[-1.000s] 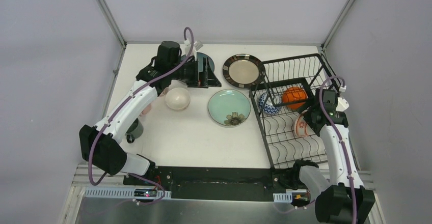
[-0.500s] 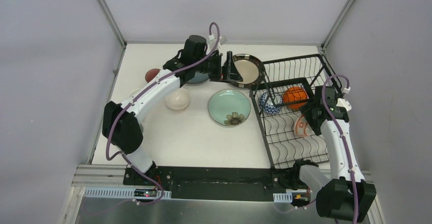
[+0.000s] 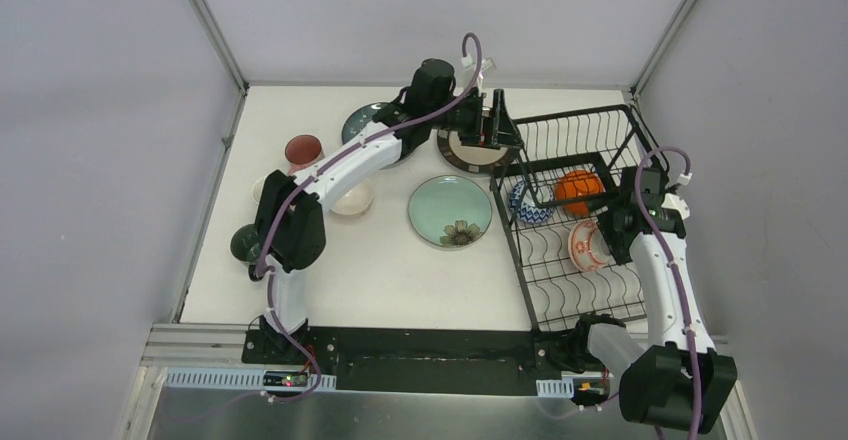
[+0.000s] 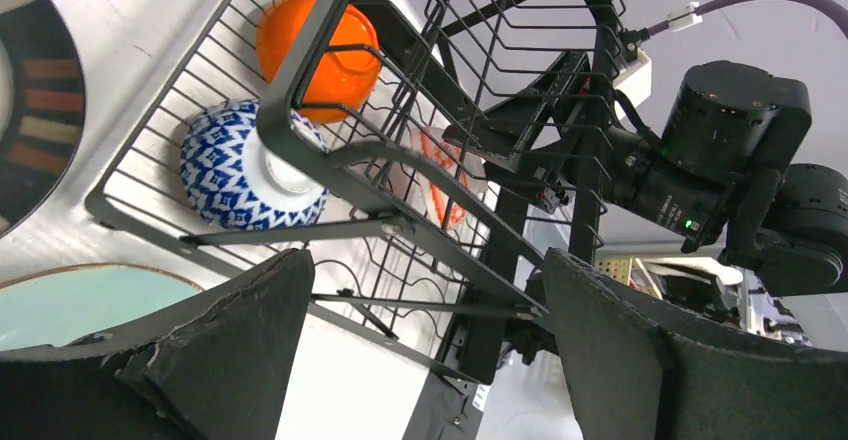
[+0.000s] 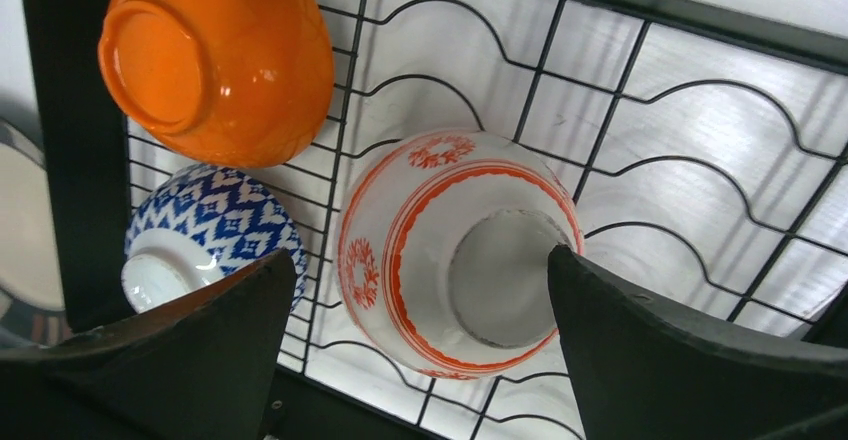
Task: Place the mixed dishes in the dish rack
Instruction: Turn the bowl upside down on the dish rack, then move the dish rack to the corner of the board.
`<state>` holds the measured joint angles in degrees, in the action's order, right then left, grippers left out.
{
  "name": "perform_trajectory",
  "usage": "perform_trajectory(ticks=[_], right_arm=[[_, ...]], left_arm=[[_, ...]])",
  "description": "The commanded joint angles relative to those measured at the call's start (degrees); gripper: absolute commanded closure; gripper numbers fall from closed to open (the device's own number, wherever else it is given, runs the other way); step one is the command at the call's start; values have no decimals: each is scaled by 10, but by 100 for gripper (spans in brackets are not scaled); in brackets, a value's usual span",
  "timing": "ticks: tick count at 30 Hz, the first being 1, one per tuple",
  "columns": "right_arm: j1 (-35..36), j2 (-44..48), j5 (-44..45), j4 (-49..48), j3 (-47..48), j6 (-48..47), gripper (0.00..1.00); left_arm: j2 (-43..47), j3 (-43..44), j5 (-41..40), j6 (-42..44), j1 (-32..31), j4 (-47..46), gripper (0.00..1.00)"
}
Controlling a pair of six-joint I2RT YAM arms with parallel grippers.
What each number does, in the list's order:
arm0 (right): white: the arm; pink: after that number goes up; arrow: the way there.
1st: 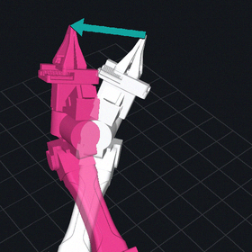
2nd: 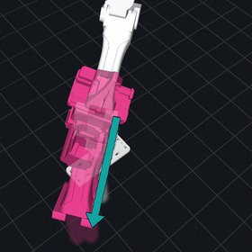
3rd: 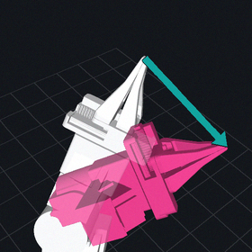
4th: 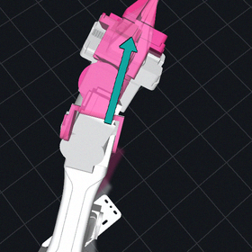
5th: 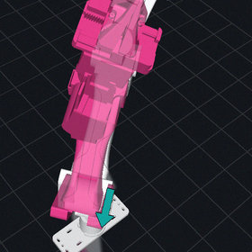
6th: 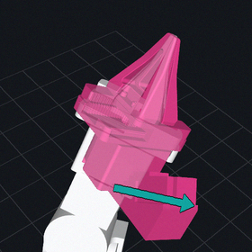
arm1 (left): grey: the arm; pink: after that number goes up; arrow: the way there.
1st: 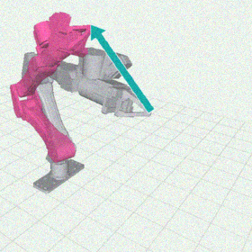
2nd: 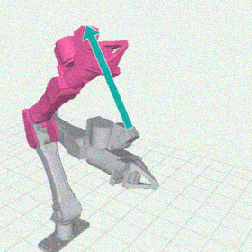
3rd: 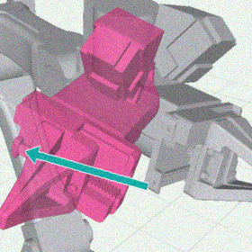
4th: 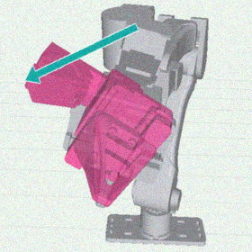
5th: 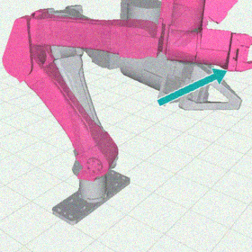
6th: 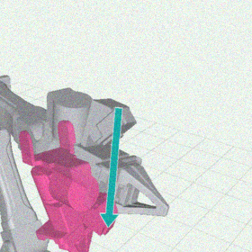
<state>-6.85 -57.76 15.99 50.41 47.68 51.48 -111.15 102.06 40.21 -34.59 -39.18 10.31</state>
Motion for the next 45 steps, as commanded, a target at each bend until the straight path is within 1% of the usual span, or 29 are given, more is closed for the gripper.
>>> perform_trajectory(ticks=[1, 3, 8, 14, 17, 21, 25, 27, 29, 31, 33, 35, 39, 41, 45], right_arm=[[-6, 27, -28, -45, 1, 39, 3], [-9, 42, -36, -45, 2, 41, 4], [-11, 55, -31, -13, 19, 41, 2], [-11, 69, -8, 10, 12, 53, 10], [-11, 83, -10, 14, 15, 44, 14], [-11, 90, -6, 49, 38, 45, 12], [-11, 88, -20, 50, 35, 39, 12], [-11, 88, -48, 33, 23, 24, 13], [-11, 96, -63, 11, 13, 11, 15], [-11, 106, -60, -17, 5, -4, 16], [-12, 103, -44, -45, 7, -20, 16], [-14, 84, -35, -66, 22, -40, 16], [-20, 35, -29, -94, 58, -60, 16], [-27, 20, -34, -119, 65, -70, 16], [-49, -16, -44, -148, 88, -80, 16]], left_arm=[[-30, 58, 19, -18, -14, -34, 13], [-42, 66, 21, -21, -17, -35, 13], [-53, 73, 17, -19, -20, -36, 15], [-53, 71, 14, -10, -19, -35, 21], [-54, 72, 12, -7, -19, -37, 24], [-60, 78, 14, -7, -20, -41, 26], [-67, 87, 9, -7, -19, -42, 38], [-71, 88, 6, -13, -19, -51, 46], [-78, 91, 9, -21, -19, -61, 62], [-87, 100, 8, -28, -18, -64, 77], [-96, 114, 9, -34, -19, -69, 90], [-109, 128, 4, -44, -19, -81, 99], [-146, 180, -11, -60, -18, -99, 100], [-162, 194, -16, -82, -17, -139, 100], [-190, 214, -46, -97, -16, -191, 100]])
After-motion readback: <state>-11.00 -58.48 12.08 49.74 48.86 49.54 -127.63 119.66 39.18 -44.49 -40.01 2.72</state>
